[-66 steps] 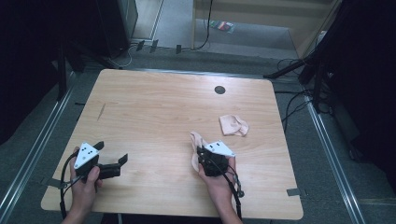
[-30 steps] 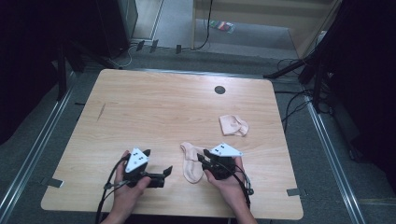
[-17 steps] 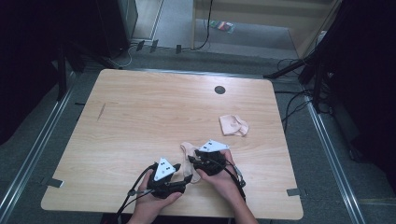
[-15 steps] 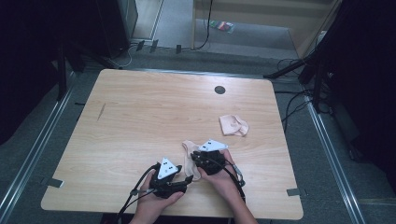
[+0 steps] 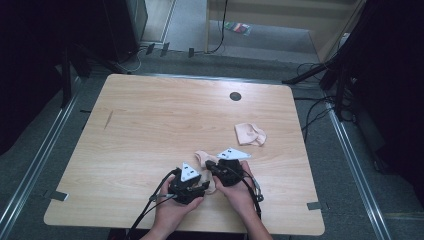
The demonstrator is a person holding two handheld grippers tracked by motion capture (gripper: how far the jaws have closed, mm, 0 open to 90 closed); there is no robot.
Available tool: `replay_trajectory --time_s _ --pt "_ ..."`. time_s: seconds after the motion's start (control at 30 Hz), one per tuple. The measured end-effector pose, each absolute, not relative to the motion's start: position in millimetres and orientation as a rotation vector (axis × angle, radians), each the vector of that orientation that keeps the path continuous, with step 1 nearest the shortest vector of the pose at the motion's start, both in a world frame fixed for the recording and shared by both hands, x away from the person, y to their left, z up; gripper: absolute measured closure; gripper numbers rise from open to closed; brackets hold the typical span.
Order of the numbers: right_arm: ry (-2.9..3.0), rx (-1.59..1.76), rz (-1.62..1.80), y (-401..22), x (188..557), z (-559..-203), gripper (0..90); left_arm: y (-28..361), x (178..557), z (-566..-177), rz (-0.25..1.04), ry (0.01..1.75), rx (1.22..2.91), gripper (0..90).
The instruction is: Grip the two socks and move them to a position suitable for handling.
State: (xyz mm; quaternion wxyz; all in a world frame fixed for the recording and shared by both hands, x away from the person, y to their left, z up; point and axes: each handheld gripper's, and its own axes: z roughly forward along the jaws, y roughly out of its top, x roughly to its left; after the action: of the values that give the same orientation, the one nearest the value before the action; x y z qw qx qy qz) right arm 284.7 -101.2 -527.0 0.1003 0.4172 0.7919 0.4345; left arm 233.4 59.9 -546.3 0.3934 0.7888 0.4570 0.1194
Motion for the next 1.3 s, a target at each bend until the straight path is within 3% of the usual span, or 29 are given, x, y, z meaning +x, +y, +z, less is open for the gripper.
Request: replay_trajectory --time_s 0.07,0.13,0.2,0.37,0.77,1.0,1.1,1.13,1.17,1.23,1.27,1.3 --pt "2.327 1.243 1.319 -104 284 -525 89.9 60 234 -545 0.332 1.160 2.023 69.4" --pt "2.297 1.259 1.346 -108 283 -520 89.9 64 236 -546 0.302 1.153 2.026 86.0" --pt "2.271 1.261 1.372 -112 283 -517 90.0 72 236 -545 0.289 1.135 2.020 88.2" --pt "2.173 1.252 1.367 -123 279 -505 90.0 92 234 -539 0.312 1.076 2.020 89.4" --pt "2.054 1.464 1.424 -151 264 -497 90.0 182 241 -517 0.313 0.778 2.022 90.0" --pt "2.109 1.560 1.400 -145 253 -516 90.0 191 241 -519 0.467 0.653 2.174 90.0" --pt "2.143 1.607 1.391 -137 247 -528 90.0 197 245 -524 0.458 0.715 2.125 87.5" --pt "2.156 1.596 1.354 -132 244 -533 83.7 199 247 -528 0.467 0.748 2.111 74.4" --pt "2.156 1.596 1.354 -132 244 -533 83.7 200 247 -529 0.490 0.772 2.105 74.4" --pt "2.115 1.577 1.278 -130 243 -535 67.2 205 247 -531 0.465 0.811 2.069 65.4" --pt "2.091 1.568 1.320 -135 244 -534 65.5 211 246 -531 0.439 0.858 2.019 57.2" --pt "2.091 1.568 1.320 -135 244 -534 65.5 211 246 -531 0.439 0.858 2.019 57.0"
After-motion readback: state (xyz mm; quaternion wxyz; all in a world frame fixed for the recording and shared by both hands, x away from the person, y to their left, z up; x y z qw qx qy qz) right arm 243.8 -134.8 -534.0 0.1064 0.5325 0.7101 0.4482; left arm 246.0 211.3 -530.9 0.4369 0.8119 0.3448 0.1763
